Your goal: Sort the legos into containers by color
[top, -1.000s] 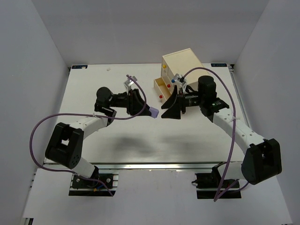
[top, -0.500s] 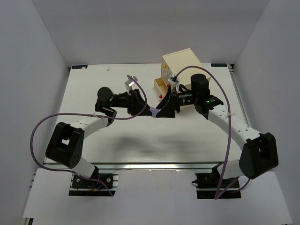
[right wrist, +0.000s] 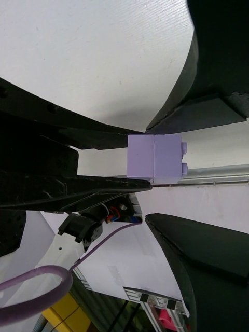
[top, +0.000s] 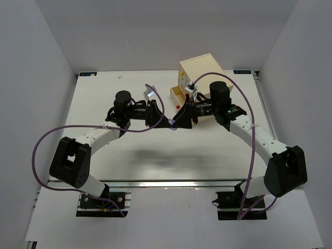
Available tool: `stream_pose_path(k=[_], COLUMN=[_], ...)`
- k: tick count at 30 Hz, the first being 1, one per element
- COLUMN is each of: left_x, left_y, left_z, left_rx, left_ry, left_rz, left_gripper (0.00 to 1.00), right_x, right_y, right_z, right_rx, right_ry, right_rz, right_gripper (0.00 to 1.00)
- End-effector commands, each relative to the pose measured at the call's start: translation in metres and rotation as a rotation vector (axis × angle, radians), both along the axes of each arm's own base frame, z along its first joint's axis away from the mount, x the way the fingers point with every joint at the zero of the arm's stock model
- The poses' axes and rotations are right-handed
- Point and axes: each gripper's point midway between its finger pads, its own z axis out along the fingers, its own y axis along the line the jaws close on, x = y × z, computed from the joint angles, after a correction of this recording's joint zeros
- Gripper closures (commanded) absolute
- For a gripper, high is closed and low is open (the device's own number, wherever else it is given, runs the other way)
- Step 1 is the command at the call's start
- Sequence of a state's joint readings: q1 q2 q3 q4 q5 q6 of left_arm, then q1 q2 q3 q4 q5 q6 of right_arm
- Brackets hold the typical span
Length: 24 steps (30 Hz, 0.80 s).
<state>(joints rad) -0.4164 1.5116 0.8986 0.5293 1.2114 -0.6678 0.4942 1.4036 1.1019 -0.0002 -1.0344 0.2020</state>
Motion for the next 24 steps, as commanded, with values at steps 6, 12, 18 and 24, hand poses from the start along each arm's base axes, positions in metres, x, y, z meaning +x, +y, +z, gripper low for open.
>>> stream_pose_path(k=[6, 12, 18, 24], left_x=[0.003, 0.002, 0.002, 0.001], left_y=[-0.001, -0.001, 0.0, 0.0], left_z=[0.021, 0.025, 0.024, 0.026], left_rx=[-0.016, -0.019, -0.018, -0.018], left_ry=[-0.098, -0.109, -0.109, -0.115], left_rz=[0.035, 0.029, 0.027, 0.023], left_gripper=[1.0, 1.0, 1.0, 1.0], right_x=[0.004, 0.004, 0.002, 0.002], right_y=[0.001, 0.0, 0.0, -0.001], right_z=[0.001, -0.012, -0.013, -0.015], right_rx=[-0.023, -0.048, -0.041, -0.039], right_ry=[-0.024, -0.019, -0.031, -0.046], right_rz=[-0.005, 0.009, 0.035, 0.041], right_gripper=[0.34, 0.34, 0.34, 0.42])
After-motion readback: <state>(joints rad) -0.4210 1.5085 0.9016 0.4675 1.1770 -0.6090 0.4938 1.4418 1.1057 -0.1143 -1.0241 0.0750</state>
